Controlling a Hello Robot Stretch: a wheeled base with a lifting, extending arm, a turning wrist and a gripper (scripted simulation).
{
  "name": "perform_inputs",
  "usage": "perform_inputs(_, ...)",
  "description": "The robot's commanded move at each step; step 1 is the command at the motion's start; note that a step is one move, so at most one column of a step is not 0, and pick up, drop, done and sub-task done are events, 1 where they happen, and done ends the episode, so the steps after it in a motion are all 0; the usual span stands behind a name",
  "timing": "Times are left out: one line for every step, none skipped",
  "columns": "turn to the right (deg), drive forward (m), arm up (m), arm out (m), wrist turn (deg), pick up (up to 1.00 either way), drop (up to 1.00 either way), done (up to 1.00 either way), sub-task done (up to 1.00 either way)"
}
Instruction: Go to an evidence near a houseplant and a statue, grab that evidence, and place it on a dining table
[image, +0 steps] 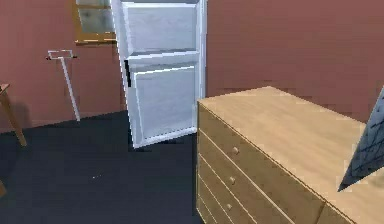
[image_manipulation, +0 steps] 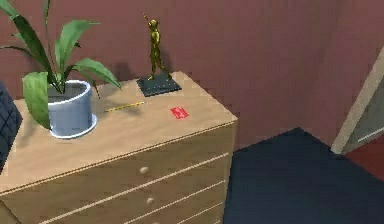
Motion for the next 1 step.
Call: perform_inputs(45.0, 0.00, 0.00, 0.00, 0.0, 0.00, 0.00, 0.00, 0.00)
